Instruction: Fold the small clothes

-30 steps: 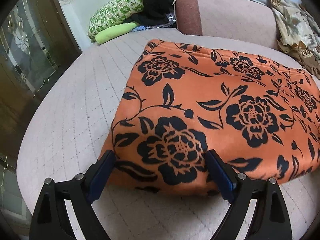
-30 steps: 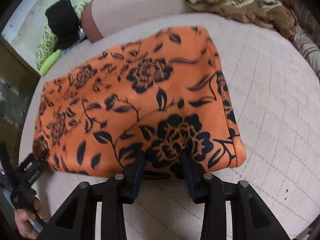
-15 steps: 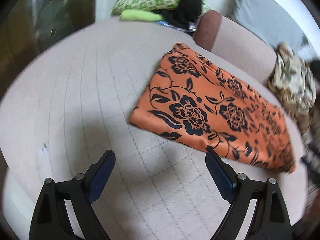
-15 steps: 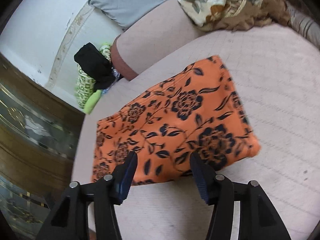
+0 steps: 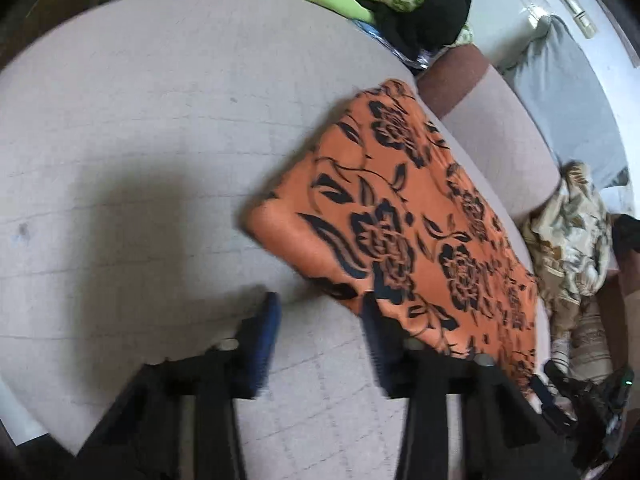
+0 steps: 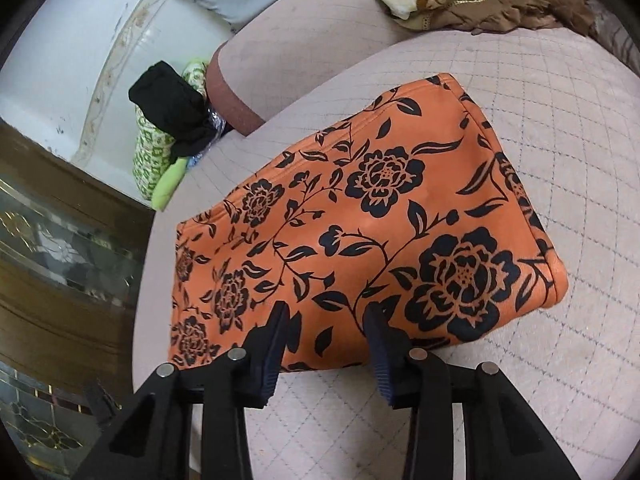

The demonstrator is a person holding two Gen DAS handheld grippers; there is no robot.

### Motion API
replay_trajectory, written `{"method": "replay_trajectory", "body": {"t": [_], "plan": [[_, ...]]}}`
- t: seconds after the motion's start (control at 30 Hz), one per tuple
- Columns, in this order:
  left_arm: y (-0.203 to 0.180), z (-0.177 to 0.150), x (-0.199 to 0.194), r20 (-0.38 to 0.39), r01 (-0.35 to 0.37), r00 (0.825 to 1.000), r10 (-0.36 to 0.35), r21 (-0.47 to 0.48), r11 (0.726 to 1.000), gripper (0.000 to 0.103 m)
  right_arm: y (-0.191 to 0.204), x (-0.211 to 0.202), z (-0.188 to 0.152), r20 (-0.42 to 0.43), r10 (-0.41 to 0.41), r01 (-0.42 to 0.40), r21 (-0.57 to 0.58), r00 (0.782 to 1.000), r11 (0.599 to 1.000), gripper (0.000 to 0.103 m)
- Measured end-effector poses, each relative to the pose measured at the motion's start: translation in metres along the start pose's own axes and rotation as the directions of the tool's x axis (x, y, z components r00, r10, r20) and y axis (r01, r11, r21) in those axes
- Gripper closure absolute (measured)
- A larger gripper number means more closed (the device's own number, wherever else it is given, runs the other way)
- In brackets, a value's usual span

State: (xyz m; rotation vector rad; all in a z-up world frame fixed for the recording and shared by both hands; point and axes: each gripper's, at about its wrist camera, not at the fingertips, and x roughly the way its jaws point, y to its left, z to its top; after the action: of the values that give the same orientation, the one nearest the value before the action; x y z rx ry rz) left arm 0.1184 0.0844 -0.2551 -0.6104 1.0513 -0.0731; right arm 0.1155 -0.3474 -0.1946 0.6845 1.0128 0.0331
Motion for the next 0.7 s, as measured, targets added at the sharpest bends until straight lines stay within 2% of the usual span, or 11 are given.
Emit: {"method": "replay_trajectory", "body": {"t": [0.07, 0.13, 0.2, 0.27, 0.33, 0.43, 0.47, 0.5, 0.53, 0.57, 0.7], "plan": [[-0.001, 0.000, 0.006, -0.010, 0.042, 0.999, -0.043, -0.037, 0.998, 0.062, -0.001, 0.007, 0.001, -0.014, -0.008, 0.008, 0.004, 1.000, 1.000, 0.062], [-0.002, 0.000, 0.012, -0.016, 0.070, 0.997, -0.072, -0.064, 0.995, 0.048, -0.001, 0.012, 0.002, -0.026, -0.012, 0.012, 0.011, 1.000, 1.000, 0.062], [-0.005, 0.003, 0.015, 0.012, 0.125, 0.992, -0.125, -0.096, 0.987, 0.025, 0.000, 0.017, 0.002, -0.033, -0.013, 0.014, 0.014, 0.999, 1.000, 0.062], [-0.007, 0.006, 0.018, 0.034, 0.153, 0.988, -0.150, -0.140, 0.978, 0.018, 0.004, 0.019, 0.003, -0.033, -0.014, 0.015, 0.007, 0.999, 1.000, 0.062], [-0.007, 0.011, 0.021, 0.079, 0.162, 0.985, -0.151, -0.172, 0.972, 0.018, 0.008, 0.021, 0.003, -0.030, -0.018, 0.018, -0.010, 0.999, 1.000, 0.062], [-0.010, 0.019, 0.028, 0.123, 0.176, 0.980, -0.155, -0.187, 0.966, 0.020, 0.012, 0.025, 0.004, -0.028, -0.025, 0.024, -0.027, 0.999, 0.999, 0.062], [-0.011, 0.021, 0.030, 0.135, 0.170, 0.980, -0.146, -0.193, 0.966, 0.033, 0.012, 0.026, 0.004, -0.030, -0.025, 0.024, -0.028, 0.999, 0.999, 0.062], [-0.013, 0.024, 0.035, 0.141, 0.155, 0.982, -0.128, -0.197, 0.968, 0.056, 0.012, 0.027, 0.004, -0.032, -0.026, 0.025, -0.028, 0.999, 0.999, 0.062], [-0.012, 0.024, 0.037, 0.134, 0.153, 0.983, -0.128, -0.199, 0.968, 0.070, 0.012, 0.029, 0.004, -0.034, -0.027, 0.025, -0.031, 0.999, 0.999, 0.062], [-0.012, 0.024, 0.041, 0.126, 0.138, 0.986, -0.114, -0.207, 0.969, 0.080, 0.013, 0.030, 0.005, -0.035, -0.027, 0.026, -0.037, 0.999, 0.999, 0.062], [-0.015, 0.022, 0.039, 0.155, 0.134, 0.982, -0.107, -0.175, 0.975, 0.079, 0.014, 0.035, 0.005, -0.033, -0.019, 0.018, -0.055, 0.999, 0.998, 0.065]]}}
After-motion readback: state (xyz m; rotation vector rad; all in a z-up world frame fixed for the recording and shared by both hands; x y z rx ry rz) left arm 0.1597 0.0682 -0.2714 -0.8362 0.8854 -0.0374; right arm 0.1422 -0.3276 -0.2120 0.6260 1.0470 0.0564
